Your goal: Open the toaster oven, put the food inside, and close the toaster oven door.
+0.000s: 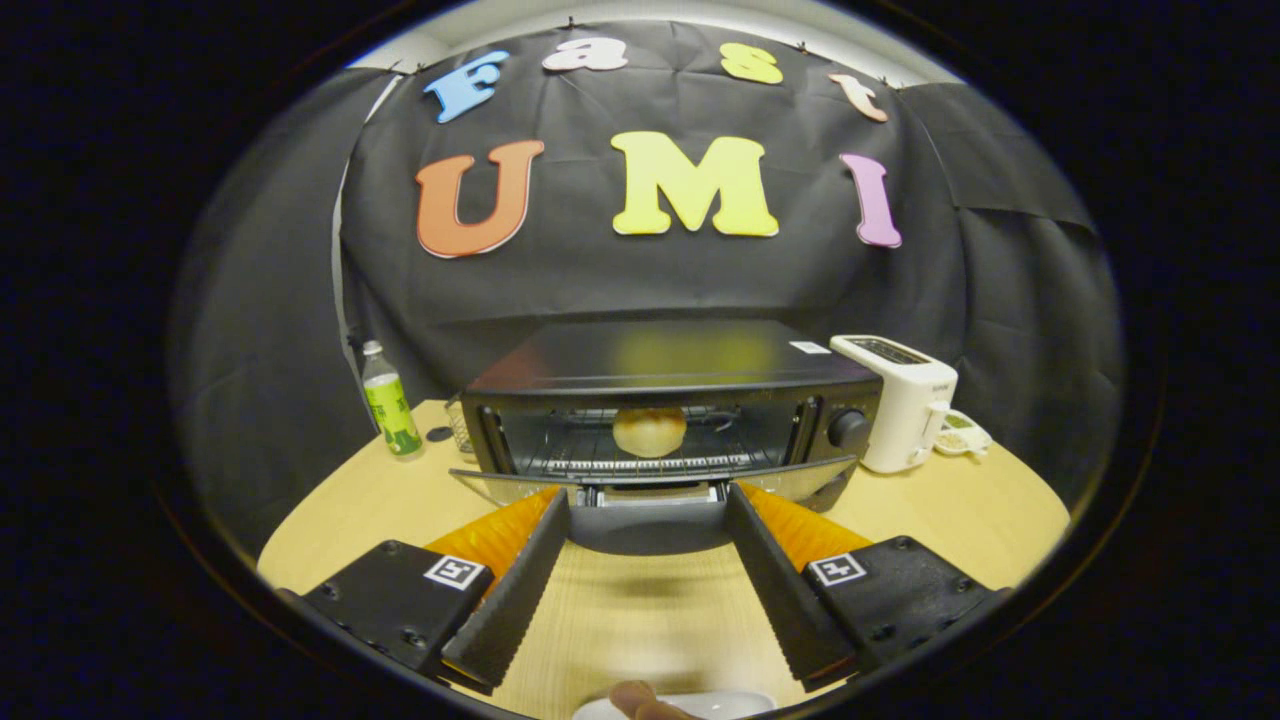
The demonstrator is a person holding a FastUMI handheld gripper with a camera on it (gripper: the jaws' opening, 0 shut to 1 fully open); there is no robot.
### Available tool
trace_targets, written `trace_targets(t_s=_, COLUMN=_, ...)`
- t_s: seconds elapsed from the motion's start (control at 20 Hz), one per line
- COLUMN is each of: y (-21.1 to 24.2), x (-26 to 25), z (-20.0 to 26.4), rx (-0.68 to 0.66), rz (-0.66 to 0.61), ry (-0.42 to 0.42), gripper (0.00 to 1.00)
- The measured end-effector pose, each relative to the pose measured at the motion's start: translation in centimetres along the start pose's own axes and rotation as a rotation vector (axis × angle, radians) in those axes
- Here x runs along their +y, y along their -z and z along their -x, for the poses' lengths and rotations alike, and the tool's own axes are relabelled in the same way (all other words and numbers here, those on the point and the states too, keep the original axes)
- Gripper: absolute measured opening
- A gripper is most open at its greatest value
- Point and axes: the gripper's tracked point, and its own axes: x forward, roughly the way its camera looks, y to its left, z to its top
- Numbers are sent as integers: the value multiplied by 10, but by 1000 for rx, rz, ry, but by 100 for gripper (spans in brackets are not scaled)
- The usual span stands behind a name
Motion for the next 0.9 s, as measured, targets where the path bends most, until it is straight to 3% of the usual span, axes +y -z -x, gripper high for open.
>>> trace_targets(t_s=0.45, y=-17, x=1, z=22, rx=-31, rz=1, ry=-16, gripper=100)
trace_targets(t_s=0.7, y=-50, x=8, z=66, rx=-121, rz=78, ry=-12, gripper=100)
trace_targets(t_s=0.9, y=-62, x=16, z=103, rx=-135, rz=53, ry=-35, gripper=100)
